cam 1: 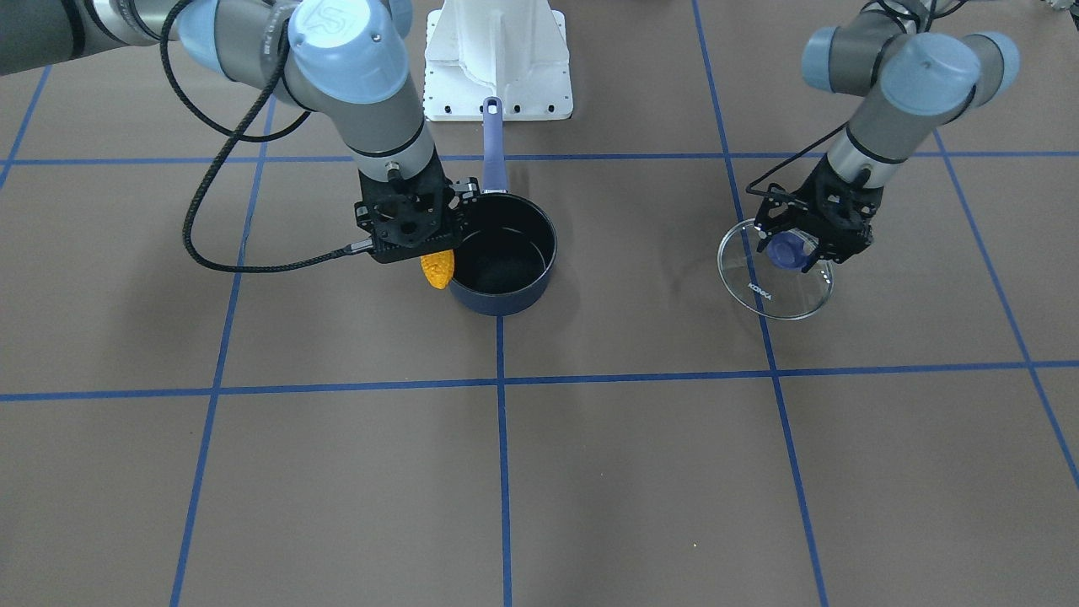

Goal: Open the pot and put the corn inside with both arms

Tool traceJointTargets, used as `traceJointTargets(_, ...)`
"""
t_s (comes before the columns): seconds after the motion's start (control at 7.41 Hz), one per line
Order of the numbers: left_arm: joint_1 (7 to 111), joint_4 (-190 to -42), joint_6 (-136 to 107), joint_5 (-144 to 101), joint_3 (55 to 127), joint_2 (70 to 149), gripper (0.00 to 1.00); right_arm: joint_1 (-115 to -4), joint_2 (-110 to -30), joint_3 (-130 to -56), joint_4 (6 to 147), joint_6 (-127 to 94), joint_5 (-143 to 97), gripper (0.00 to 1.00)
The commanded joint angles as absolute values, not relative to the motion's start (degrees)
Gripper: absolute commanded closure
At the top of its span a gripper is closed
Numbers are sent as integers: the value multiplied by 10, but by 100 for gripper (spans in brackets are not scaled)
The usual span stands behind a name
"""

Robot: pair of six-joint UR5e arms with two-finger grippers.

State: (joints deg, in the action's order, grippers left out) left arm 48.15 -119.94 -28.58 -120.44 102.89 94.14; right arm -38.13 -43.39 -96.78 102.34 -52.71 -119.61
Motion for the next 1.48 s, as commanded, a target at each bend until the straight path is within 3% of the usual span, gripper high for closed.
traceJointTargets(0.0,543,-1281,-227,-1261,960,903,34,-346,-381,-920,1022,-563,-1166,62)
traceJointTargets(0.54,590,-1282,-174,-1281,958,866,34,-309,-374,-867,956,-584,-1135,62)
traceJointTargets(1.21,589,-1281,-173,-1276,957,865,34,-296,-397,-867,954,-578,-1129,62)
traceJointTargets(1.35,589,-1281,-173,-1277,957,864,34,-295,-398,-866,954,-577,-1127,38)
